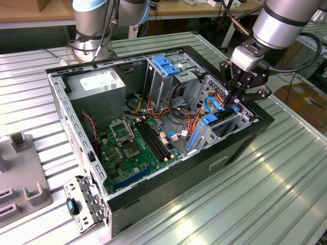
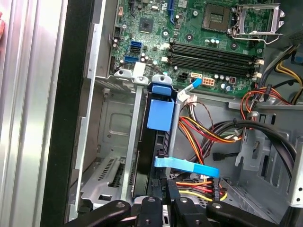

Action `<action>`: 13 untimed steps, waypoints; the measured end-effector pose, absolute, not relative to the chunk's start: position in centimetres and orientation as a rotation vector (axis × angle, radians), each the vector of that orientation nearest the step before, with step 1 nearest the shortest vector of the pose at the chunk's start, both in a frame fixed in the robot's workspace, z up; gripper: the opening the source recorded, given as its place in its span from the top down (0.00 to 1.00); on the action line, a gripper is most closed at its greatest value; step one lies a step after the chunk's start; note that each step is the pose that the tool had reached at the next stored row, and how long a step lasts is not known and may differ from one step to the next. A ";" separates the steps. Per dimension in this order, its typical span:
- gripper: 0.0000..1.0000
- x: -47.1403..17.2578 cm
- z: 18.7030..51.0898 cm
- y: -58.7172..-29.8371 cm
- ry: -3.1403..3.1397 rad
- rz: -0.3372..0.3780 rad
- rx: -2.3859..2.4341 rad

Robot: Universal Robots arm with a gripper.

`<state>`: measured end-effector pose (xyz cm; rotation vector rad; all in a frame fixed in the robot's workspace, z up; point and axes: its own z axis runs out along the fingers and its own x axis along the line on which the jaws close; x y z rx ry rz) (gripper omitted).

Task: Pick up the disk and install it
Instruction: 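Insert the second disk wire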

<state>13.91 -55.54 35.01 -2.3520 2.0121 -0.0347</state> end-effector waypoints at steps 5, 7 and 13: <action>0.84 13.9 35.0 -55.8 2.034 -0.035 -2.333; 0.84 13.9 34.9 -55.9 2.065 -0.037 -2.306; 0.84 13.9 34.8 -55.9 2.123 -0.038 -2.253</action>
